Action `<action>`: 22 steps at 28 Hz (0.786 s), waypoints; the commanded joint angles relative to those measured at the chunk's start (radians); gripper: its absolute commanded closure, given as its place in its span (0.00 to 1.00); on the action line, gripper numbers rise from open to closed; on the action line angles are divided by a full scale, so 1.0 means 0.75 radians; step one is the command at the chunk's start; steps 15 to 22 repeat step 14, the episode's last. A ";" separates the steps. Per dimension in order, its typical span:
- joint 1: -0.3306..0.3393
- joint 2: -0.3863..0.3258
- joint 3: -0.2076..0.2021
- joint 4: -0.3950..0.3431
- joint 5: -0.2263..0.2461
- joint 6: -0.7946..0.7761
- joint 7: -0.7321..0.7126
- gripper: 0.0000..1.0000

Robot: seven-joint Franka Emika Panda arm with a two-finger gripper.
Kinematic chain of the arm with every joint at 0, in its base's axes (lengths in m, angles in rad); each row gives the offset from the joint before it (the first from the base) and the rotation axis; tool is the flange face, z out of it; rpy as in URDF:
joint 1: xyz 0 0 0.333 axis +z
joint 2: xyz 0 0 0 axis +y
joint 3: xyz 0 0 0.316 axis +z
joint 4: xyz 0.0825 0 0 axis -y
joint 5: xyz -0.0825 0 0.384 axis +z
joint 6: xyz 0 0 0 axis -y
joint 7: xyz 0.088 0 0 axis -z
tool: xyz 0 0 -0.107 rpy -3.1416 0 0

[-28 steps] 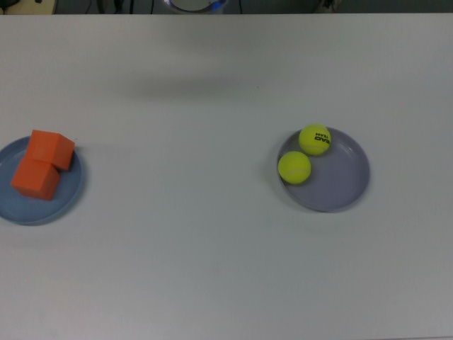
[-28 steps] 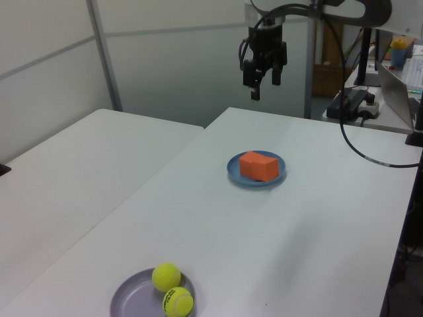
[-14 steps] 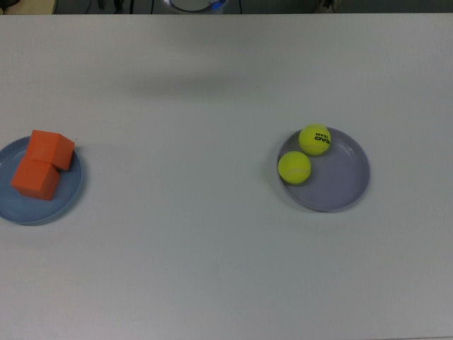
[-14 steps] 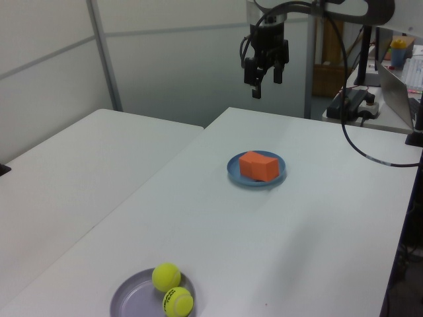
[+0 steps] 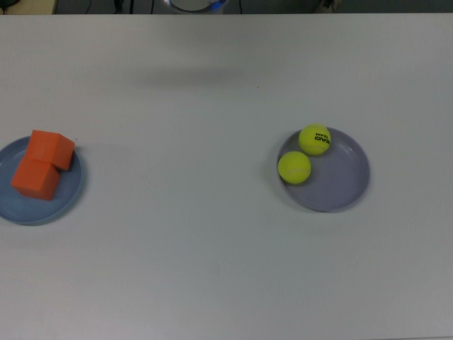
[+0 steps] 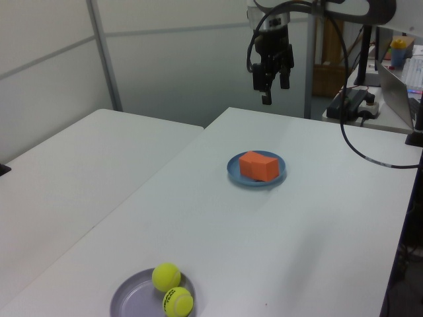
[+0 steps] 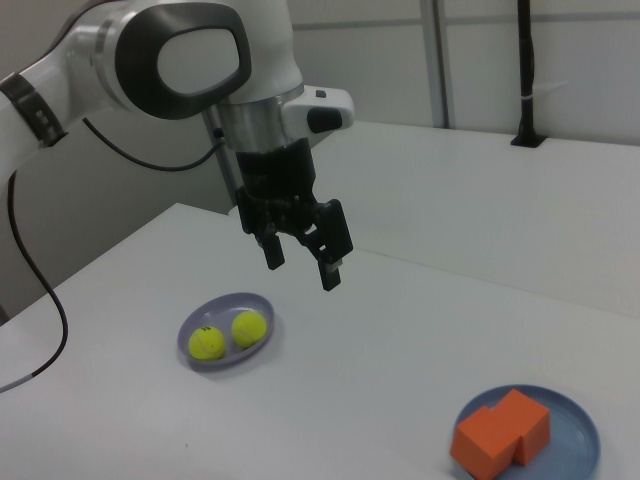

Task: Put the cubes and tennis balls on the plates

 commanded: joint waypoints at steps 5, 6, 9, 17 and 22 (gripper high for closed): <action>0.019 -0.008 -0.018 -0.009 0.019 -0.024 -0.002 0.00; 0.019 -0.008 -0.018 -0.009 0.019 -0.022 -0.002 0.00; 0.019 -0.010 -0.018 -0.007 0.019 -0.024 -0.018 0.00; 0.021 -0.028 -0.013 -0.007 0.025 -0.032 -0.014 0.00; 0.021 -0.028 -0.013 -0.007 0.025 -0.032 -0.014 0.00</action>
